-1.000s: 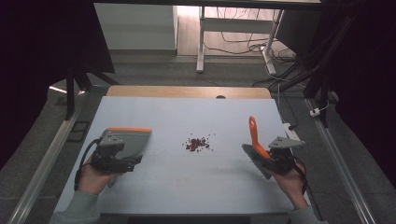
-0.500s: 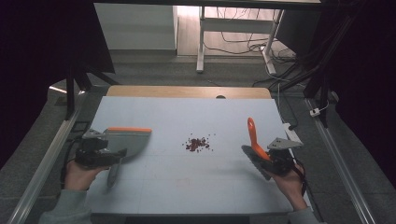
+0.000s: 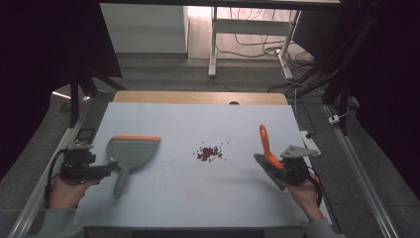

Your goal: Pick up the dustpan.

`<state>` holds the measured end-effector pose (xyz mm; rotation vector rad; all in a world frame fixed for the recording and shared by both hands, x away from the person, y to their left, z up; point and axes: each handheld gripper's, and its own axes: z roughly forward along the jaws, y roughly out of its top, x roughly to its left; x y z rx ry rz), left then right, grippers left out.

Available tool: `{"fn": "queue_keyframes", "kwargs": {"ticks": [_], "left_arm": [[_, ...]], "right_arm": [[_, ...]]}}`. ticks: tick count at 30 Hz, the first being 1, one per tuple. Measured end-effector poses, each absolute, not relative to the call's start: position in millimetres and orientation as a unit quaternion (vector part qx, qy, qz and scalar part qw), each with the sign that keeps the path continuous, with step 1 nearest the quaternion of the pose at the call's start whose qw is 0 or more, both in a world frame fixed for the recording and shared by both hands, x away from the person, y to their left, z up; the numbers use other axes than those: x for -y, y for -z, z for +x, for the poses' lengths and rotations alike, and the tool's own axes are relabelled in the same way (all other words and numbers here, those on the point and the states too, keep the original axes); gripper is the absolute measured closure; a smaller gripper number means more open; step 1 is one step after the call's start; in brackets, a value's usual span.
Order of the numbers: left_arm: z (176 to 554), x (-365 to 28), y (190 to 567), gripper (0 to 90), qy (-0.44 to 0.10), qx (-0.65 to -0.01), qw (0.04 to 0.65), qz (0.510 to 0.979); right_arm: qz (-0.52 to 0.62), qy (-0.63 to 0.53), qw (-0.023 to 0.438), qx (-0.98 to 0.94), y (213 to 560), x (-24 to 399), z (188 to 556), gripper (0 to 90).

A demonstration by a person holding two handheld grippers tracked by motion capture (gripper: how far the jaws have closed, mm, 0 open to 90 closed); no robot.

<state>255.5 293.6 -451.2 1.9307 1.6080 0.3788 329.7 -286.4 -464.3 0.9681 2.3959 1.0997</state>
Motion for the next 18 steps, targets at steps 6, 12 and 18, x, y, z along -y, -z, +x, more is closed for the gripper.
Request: {"fn": "queue_keyframes", "kwargs": {"ticks": [6,12,18], "left_arm": [[266,-285,471,15.8,-0.111,-0.613,0.276,0.732],[273,-280,490,14.5,-0.087,-0.619,0.256,0.738],[278,-275,502,14.1,-0.065,-0.618,0.251,0.742]], "right_arm": [[0.337,-0.385,0.166,-0.843,465,285,329,76.5],[0.34,-0.383,0.166,-0.842,466,287,330,76.5],[0.338,-0.384,0.165,-0.843,466,285,330,76.6]]}}
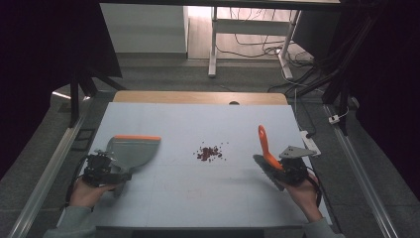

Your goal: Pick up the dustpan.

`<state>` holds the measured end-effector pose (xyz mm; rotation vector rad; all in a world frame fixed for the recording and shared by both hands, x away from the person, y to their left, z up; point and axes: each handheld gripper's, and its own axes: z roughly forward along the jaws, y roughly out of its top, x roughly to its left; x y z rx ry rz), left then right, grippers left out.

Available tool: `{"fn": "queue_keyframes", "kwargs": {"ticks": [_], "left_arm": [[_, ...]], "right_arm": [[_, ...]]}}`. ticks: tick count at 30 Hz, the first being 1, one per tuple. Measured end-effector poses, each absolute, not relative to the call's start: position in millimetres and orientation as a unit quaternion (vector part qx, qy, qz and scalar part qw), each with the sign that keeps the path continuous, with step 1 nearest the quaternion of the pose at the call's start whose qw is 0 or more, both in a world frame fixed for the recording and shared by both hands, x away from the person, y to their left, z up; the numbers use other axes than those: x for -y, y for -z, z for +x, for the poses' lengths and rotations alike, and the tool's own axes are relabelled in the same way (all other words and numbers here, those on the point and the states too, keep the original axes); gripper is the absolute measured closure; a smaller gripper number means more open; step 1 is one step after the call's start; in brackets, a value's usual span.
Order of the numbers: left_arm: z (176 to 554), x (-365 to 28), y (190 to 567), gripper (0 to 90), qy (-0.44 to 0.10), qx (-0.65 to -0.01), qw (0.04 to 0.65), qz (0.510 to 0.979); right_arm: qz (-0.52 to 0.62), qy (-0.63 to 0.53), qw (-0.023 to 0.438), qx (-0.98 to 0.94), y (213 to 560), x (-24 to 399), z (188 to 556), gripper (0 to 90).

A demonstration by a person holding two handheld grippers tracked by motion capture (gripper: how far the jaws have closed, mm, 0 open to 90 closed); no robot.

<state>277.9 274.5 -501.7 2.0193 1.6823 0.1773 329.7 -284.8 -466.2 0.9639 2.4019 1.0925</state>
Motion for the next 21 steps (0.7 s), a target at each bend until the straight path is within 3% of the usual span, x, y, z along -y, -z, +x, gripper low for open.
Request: {"fn": "queue_keyframes", "kwargs": {"ticks": [9,21], "left_arm": [[283,-273,513,14.6,-0.045,-0.626,0.251,0.737],[292,-269,525,27.2,-0.044,-0.638,0.254,0.725]], "right_arm": [[0.338,-0.382,0.164,-0.844,467,284,330,76.5],[0.336,-0.382,0.166,-0.845,466,283,330,76.5]]}}
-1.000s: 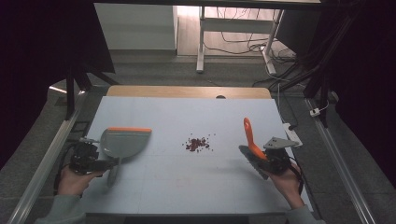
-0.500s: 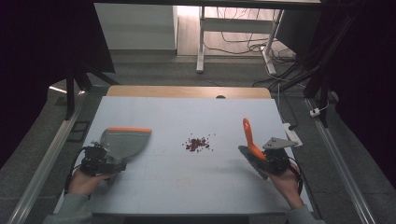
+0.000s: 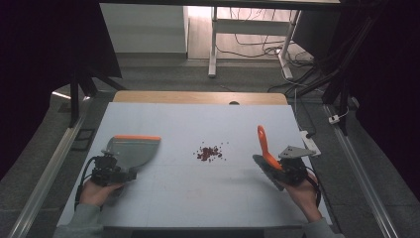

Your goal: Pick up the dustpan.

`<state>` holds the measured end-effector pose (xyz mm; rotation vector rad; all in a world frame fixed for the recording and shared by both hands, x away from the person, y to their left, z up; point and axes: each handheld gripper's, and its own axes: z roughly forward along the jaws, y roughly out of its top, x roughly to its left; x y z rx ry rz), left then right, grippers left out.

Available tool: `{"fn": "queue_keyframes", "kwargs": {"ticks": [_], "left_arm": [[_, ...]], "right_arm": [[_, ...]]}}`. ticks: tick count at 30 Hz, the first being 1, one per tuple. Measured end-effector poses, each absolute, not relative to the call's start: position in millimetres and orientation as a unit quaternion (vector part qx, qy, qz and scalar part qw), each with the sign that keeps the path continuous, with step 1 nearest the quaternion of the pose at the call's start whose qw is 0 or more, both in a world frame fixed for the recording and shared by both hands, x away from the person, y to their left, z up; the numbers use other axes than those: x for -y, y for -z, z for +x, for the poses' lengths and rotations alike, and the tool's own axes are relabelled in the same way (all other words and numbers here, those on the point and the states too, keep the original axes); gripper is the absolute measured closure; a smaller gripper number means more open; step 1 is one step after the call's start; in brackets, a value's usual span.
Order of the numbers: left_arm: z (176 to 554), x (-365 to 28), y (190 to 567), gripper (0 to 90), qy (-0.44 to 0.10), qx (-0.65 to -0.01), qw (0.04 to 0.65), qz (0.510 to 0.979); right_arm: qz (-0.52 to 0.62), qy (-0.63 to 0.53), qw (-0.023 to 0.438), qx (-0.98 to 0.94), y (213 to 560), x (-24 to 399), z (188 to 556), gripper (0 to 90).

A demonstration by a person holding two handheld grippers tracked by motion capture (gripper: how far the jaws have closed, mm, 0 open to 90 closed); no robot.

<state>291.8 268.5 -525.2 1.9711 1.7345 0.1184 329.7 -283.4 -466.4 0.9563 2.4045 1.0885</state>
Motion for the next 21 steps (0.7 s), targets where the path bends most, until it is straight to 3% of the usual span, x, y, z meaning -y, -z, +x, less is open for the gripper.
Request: {"fn": "queue_keyframes", "kwargs": {"ticks": [12,21], "left_arm": [[293.0,-272.7,526.0,51.3,-0.039,-0.643,0.281,0.711],[292.4,-274.7,525.3,58.8,-0.045,-0.645,0.29,0.706]], "right_arm": [[0.338,-0.383,0.166,-0.843,466.6,284.2,330.0,76.5],[0.338,-0.382,0.168,-0.843,466.8,284.6,330.1,76.5]]}}
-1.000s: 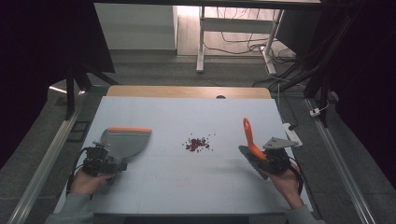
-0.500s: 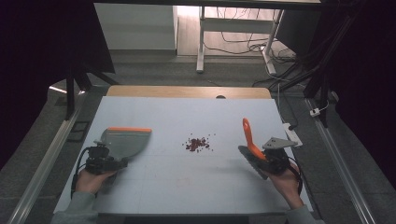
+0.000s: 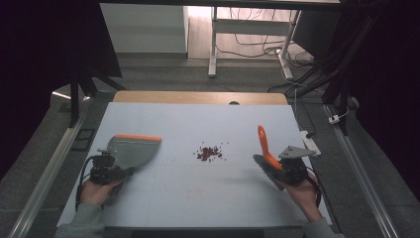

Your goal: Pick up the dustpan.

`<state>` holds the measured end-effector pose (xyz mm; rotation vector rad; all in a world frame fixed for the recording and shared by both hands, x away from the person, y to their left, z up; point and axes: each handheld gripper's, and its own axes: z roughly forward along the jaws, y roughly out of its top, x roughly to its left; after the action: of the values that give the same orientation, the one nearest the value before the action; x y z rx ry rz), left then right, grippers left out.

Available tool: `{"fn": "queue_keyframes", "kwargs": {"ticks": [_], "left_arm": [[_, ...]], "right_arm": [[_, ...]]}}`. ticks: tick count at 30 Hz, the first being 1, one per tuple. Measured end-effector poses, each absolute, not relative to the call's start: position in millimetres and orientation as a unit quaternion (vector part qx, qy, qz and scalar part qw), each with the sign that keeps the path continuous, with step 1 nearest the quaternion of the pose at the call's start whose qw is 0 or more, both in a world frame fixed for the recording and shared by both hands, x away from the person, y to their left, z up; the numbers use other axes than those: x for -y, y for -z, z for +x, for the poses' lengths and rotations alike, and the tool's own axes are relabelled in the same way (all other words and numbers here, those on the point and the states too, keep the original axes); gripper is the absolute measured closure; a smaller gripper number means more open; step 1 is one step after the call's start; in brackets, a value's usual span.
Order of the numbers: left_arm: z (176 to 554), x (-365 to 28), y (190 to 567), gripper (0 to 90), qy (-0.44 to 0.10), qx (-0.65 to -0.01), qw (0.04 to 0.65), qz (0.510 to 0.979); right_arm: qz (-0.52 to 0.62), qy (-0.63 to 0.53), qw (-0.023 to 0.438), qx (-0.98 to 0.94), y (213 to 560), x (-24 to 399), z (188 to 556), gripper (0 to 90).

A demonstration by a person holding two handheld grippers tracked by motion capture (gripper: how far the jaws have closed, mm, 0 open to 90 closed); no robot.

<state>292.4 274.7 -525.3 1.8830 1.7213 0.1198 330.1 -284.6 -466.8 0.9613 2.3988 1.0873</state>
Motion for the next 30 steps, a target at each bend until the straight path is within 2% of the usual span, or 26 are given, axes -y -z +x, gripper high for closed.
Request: {"fn": "queue_keyframes", "kwargs": {"ticks": [18,30], "left_arm": [[290,-283,523,61.3,-0.058,-0.64,0.309,0.701],[285,-293,514,61.3,-0.081,-0.613,0.359,0.699]], "right_arm": [[0.346,-0.396,0.162,-0.835,467,290,332,76.5],[0.348,-0.403,0.161,-0.831,468,288,337,76.6]]}}
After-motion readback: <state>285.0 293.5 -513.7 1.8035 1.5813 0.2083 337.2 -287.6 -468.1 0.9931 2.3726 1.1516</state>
